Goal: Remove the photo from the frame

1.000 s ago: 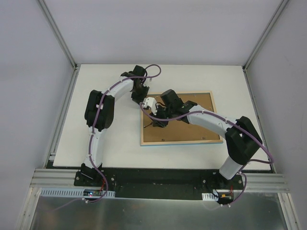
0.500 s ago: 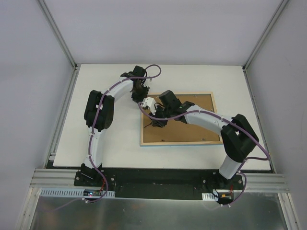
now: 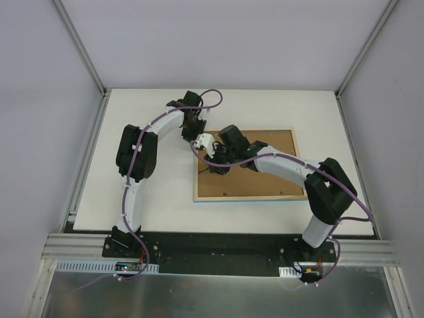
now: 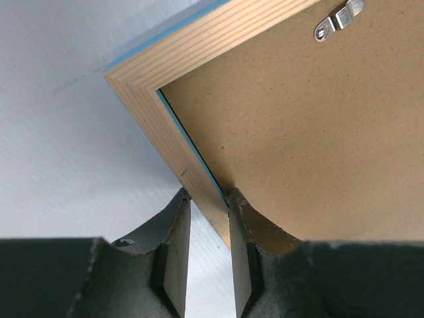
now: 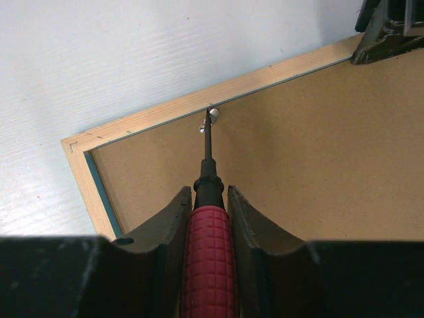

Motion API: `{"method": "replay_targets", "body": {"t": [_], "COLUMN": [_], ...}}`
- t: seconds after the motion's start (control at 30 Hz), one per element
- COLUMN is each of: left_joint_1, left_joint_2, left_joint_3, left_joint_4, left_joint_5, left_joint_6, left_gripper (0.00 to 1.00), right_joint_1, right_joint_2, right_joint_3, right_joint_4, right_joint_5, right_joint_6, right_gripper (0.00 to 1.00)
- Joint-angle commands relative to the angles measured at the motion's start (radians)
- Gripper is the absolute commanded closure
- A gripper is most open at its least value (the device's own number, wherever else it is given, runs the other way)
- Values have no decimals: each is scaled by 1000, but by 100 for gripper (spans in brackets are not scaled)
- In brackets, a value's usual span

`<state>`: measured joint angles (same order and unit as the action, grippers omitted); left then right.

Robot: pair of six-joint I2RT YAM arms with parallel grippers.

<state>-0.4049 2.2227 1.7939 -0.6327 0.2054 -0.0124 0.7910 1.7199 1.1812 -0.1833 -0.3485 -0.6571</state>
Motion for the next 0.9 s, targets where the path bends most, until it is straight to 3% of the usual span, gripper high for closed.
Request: {"method": "replay_targets", "body": {"t": [0.0,0.87], "left_joint_1": [-15,-15], "left_joint_2": [-41,-49], "left_joint_3": [-27,-28], "left_joint_4": [-41,-41], "left_joint_5": [31,19], "left_joint_6": [15,15], "left_gripper": [78,79], "right_joint_1": [-1,1], "right_joint_2": [-22,-86], "right_joint_3": [-5,-12], "right_joint_4": [51,4], "right_joint_5": [60,-61], "right_joint_6": [1,14], "right_gripper": [99,99]}}
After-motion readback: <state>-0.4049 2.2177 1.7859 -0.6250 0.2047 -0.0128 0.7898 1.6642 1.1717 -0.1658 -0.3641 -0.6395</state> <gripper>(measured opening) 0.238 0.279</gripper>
